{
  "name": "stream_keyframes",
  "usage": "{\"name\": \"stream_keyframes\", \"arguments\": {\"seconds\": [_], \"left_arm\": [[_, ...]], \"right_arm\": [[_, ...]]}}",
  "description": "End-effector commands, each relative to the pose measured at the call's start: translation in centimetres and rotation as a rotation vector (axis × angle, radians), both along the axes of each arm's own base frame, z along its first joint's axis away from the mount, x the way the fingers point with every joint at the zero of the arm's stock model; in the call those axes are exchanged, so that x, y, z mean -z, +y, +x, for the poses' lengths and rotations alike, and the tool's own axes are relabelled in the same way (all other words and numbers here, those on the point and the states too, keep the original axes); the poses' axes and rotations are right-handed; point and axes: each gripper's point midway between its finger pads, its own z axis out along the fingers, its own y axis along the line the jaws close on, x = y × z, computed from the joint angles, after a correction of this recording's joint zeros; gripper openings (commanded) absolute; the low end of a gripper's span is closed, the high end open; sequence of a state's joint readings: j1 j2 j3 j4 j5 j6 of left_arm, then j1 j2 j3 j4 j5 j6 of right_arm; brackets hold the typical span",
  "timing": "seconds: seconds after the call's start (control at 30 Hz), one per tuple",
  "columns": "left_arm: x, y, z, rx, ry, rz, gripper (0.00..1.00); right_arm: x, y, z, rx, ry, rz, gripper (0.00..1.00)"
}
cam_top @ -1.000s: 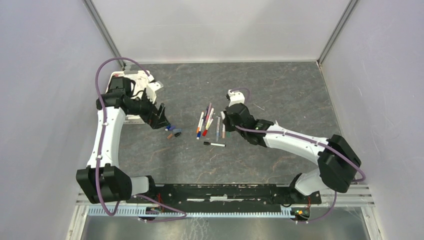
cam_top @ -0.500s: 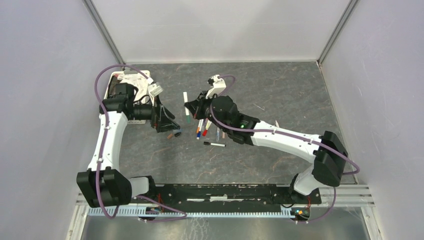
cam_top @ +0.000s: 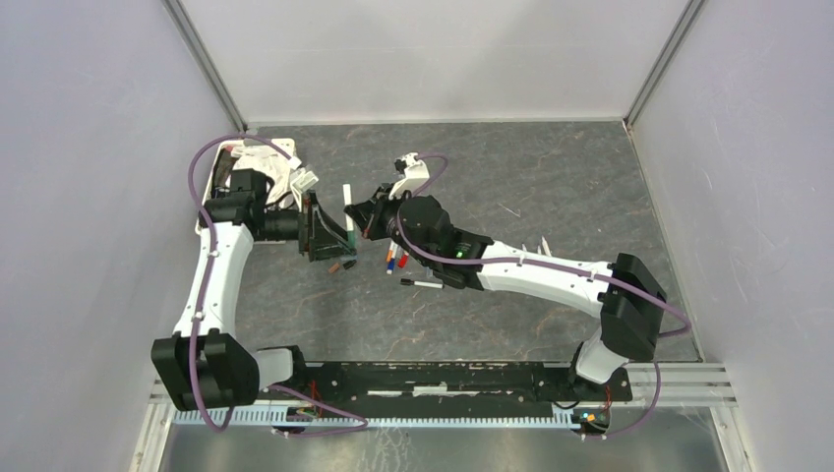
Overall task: Open the pen caps
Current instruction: Pick up the pen from the center of the board.
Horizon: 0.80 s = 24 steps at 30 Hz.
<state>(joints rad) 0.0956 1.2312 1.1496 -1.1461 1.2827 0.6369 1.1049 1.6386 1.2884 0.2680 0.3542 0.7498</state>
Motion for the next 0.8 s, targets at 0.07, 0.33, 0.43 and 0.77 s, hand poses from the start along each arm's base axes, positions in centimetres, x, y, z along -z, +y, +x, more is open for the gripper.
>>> {"name": "stream_keyframes", "arguments": {"seconds": [0.07, 0.33, 0.43, 0.77], "left_arm": [[-0.2, -0.6, -0.6, 0.021, 0.032, -0.071, 0.62], [0.0, -0.5, 0.0, 0.024, 0.029, -0.066, 0.31], [0.2, -0.5, 0.1, 0.025, 0.037, -0.067, 0.20], [4.1, 3.0, 3.7, -0.106, -0.069, 0.265, 0.02]], "right_arm": [[-3.1, 0.7, 0.2, 0.031, -0.023, 0.106, 0.00], [-2.5, 0.8, 0.0, 0.035, -0.013, 0.103, 0.00], [-2.2, 0.6, 0.0, 0.041, -0.010, 0.105, 0.00], [-1.4, -1.1, 0.6, 0.022, -0.019, -0.011, 0.30]]}}
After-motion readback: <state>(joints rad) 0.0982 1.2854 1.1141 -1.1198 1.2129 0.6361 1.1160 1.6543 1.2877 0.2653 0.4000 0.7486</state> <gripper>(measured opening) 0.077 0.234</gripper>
